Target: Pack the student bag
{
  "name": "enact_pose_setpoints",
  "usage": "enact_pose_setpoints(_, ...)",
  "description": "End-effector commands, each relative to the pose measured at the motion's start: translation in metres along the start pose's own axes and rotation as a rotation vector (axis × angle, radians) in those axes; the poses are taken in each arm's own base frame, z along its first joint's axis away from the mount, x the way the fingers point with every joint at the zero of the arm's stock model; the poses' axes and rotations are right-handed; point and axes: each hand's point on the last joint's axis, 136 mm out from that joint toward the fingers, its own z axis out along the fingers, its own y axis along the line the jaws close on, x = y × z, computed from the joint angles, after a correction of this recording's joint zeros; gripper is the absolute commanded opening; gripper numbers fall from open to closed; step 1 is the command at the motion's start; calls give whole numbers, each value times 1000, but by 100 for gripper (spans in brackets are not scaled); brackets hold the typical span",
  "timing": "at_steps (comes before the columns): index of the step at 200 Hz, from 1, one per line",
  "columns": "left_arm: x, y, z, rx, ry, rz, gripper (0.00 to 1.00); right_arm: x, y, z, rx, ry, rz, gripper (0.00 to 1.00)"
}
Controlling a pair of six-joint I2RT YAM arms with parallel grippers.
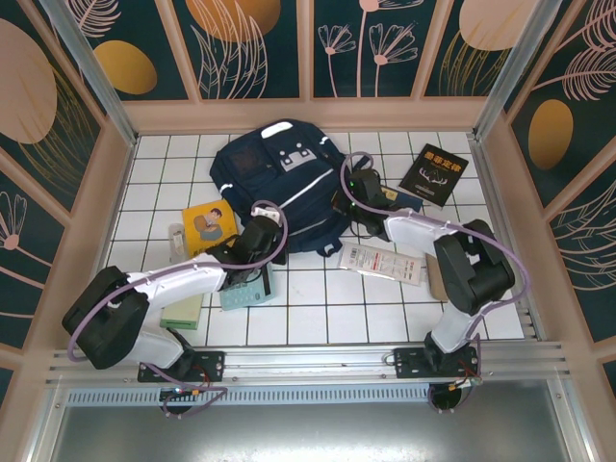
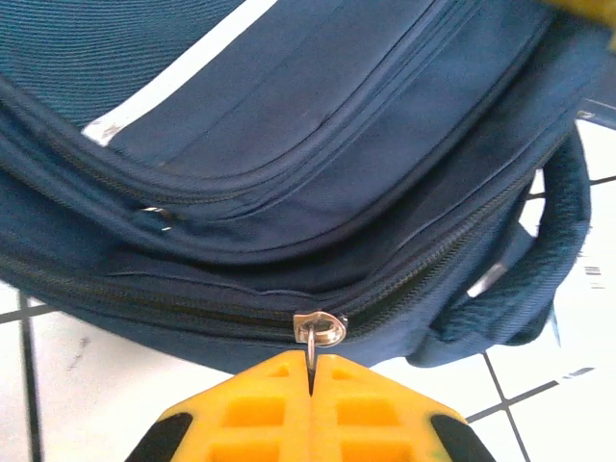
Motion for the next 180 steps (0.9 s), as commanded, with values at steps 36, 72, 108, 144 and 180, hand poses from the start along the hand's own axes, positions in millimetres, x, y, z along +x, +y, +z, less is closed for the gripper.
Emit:
enact_pose_setpoints(36, -6, 71, -10, -350, 33, 28, 0, -73, -2, -42, -7, -190, -45, 0)
enact_pose_setpoints(72, -4, 110, -7, -510, 49, -15, 0, -91, -15, -55, -20, -215, -26, 0)
enact_pose_setpoints(108, -11, 150, -7, -635, 14, -111, 0, -102, -21, -65, -23, -247, -16, 0)
enact_pose_setpoints(144, -17, 190, -1, -676, -13, -255, 0, -105, -23, -68, -38, -252, -6, 0)
enact_pose_setpoints(180, -22, 222, 13, -700, -17, -377, 0, -106, -21, -71, -46, -259, -9, 0)
